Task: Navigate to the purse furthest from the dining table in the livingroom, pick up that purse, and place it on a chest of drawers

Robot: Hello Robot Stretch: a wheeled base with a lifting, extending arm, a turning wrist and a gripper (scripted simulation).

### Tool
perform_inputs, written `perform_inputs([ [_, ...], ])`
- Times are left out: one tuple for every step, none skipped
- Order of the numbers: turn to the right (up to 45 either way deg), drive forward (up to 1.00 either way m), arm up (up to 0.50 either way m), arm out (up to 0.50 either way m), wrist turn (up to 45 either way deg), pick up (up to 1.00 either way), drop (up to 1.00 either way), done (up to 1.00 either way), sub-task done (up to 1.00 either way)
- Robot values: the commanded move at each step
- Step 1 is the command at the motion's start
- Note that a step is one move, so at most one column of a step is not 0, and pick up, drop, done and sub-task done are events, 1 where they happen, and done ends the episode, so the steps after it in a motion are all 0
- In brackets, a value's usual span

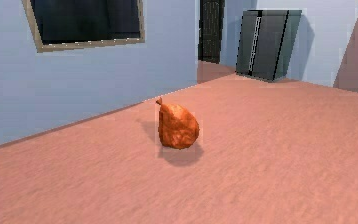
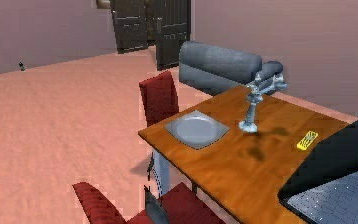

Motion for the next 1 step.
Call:
perform_inputs([
  [0.0,0.00,0.20,0.00,0.0,0.00,0.00,0.00,0.00],
])
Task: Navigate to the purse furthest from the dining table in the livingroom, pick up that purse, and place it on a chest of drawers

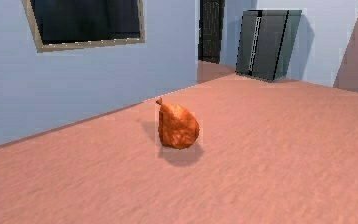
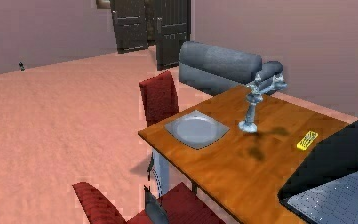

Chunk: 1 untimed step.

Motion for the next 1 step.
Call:
perform_inputs([
  [0.0,0.00,0.00,0.24,0.0,0.00,0.00,0.00,0.00],
])
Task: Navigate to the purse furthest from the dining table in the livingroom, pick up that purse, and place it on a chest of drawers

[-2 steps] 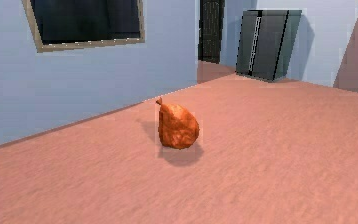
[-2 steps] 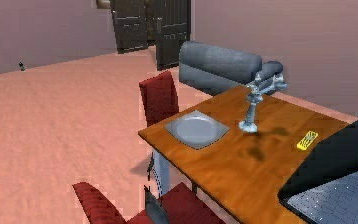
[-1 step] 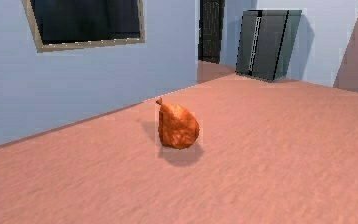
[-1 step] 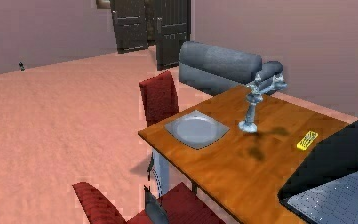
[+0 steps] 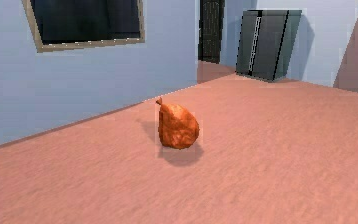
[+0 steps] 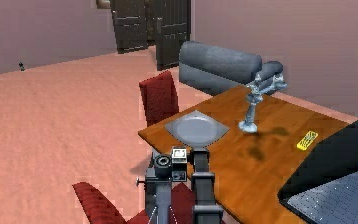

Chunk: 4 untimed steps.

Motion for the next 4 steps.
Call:
perform_inputs([
  [0.0,0.00,0.00,0.00,45.0,0.00,0.00,0.00,0.00],
  [0.0,0.00,0.00,0.00,45.0,0.00,0.00,0.00,0.00],
  [0.0,0.00,0.00,0.00,45.0,0.00,0.00,0.00,0.00],
  [0.0,0.00,0.00,0.00,39.0,0.00,0.00,0.00,0.00],
])
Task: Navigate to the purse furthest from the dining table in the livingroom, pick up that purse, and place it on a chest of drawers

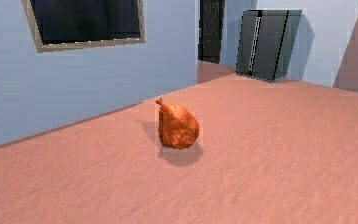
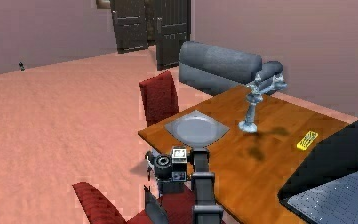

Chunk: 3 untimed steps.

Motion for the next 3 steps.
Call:
perform_inputs([
  [0.0,0.00,-0.30,0.00,0.0,0.00,0.00,0.00,0.00],
  [0.0,0.00,0.00,0.00,0.0,1.00,0.00,0.00,0.00],
  [0.0,0.00,0.10,0.00,0.0,0.00,0.00,0.00,0.00],
])
